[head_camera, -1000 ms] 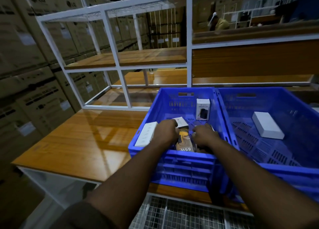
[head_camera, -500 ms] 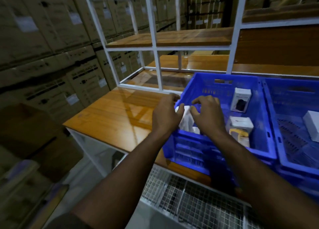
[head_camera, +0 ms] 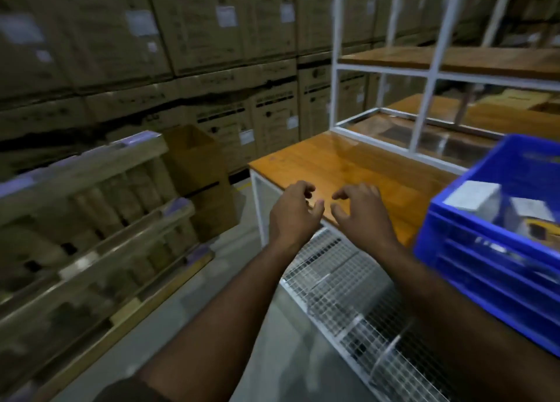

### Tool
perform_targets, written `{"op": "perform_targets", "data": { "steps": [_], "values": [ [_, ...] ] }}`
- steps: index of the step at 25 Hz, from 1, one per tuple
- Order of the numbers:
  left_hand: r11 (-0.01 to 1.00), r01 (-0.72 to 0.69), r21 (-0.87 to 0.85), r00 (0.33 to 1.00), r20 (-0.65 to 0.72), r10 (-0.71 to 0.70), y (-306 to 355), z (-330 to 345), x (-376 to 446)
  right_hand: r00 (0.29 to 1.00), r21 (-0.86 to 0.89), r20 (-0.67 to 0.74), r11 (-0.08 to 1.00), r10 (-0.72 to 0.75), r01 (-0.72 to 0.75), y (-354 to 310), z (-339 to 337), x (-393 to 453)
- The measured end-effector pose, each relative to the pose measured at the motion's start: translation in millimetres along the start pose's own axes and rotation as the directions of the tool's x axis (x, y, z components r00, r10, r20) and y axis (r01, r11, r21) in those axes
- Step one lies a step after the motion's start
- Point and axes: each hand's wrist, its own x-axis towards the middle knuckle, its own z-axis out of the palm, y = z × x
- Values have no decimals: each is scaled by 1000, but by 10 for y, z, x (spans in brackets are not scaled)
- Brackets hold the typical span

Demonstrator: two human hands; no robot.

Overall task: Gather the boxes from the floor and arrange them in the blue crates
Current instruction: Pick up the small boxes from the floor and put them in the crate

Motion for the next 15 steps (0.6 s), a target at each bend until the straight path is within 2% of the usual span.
{"op": "perform_targets", "data": {
  "steps": [4, 8, 11, 15],
  "values": [
    [974, 221, 45, 974, -66, -218, -979, -696, -732, 972, 65, 211, 993, -106, 95, -938, 760, -515],
    [890, 451, 71, 890, -116, -442, -1867, -1387, -1677, 892, 149, 406, 978, -197, 148, -1886, 1503, -1169],
    [804, 590, 77, 801, -179, -571, -2389, -1862, -2347, 790, 234, 529, 948, -310, 215, -2552, 1948, -1610],
    [653, 756, 31, 630, -301, -715, -2950, -2442, -3198, 609, 378, 621, 869, -493, 318, -3380, 2431, -2150]
  ]
}}
